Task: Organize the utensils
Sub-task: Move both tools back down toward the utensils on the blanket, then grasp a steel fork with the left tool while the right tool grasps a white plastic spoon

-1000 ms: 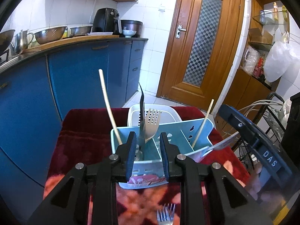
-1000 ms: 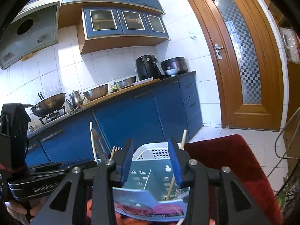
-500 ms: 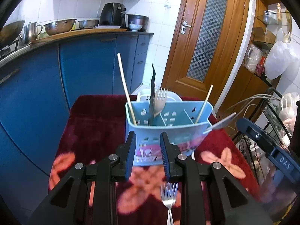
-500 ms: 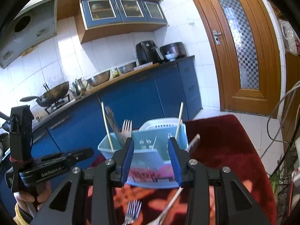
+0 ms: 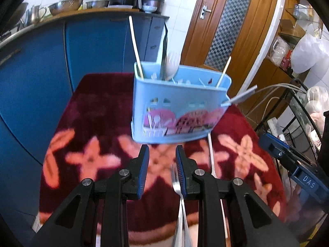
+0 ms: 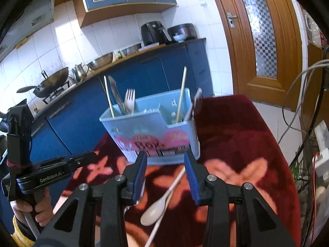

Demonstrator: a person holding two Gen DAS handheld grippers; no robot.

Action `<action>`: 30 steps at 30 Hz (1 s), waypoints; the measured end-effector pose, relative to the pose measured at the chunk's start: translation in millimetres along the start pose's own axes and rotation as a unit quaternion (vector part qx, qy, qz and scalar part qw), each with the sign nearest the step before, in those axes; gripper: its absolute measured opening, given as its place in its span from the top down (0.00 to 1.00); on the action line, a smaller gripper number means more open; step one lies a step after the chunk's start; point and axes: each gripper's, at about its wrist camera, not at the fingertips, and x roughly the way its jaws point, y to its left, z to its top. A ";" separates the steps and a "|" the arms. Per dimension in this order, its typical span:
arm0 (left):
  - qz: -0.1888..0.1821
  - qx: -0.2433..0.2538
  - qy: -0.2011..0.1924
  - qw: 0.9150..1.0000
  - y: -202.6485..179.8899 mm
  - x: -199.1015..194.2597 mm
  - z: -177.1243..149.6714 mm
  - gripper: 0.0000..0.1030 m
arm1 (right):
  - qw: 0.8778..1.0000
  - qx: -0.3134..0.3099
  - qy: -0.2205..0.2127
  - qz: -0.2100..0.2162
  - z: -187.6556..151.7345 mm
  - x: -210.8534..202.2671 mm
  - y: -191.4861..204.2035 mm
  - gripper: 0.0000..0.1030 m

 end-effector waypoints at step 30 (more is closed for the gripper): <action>-0.020 0.006 0.113 0.993 -25.0 86.3 -50.3 0.70 | 0.996 0.044 0.082 -0.012 -56.9 21.9 -30.2 0.60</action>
